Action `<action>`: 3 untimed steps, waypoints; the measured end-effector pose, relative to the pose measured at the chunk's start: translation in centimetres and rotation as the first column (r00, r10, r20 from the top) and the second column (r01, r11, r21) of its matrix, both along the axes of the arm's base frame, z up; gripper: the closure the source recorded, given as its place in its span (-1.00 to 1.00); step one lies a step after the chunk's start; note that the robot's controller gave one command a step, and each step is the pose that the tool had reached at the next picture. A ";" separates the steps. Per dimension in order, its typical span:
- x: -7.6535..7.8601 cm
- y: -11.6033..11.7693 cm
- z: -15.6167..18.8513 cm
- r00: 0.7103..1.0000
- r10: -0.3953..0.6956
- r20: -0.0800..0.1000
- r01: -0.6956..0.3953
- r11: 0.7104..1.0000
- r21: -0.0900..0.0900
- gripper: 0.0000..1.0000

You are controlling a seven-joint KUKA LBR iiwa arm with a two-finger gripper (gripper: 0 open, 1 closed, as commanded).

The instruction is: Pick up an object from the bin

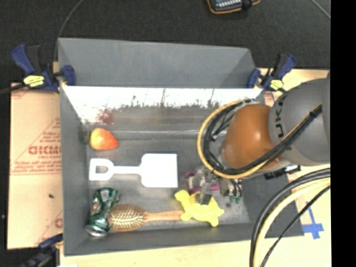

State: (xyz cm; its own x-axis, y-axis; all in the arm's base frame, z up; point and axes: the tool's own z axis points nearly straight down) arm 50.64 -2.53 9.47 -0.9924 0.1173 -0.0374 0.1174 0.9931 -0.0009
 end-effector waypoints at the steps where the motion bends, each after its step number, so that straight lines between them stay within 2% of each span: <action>1: 1.1 3.0 -0.6 0.950 0.313 0.011 -0.312 0.950 -0.025 1.00; 2: 0.4 1.1 2.2 0.999 0.042 0.003 -0.042 0.999 -0.003 1.00; 3: 2.9 3.3 11.6 0.957 0.291 0.009 -0.291 0.957 -0.018 1.00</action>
Offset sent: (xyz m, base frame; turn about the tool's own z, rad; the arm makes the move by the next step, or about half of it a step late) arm 0.0031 0.0094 0.0243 -0.0393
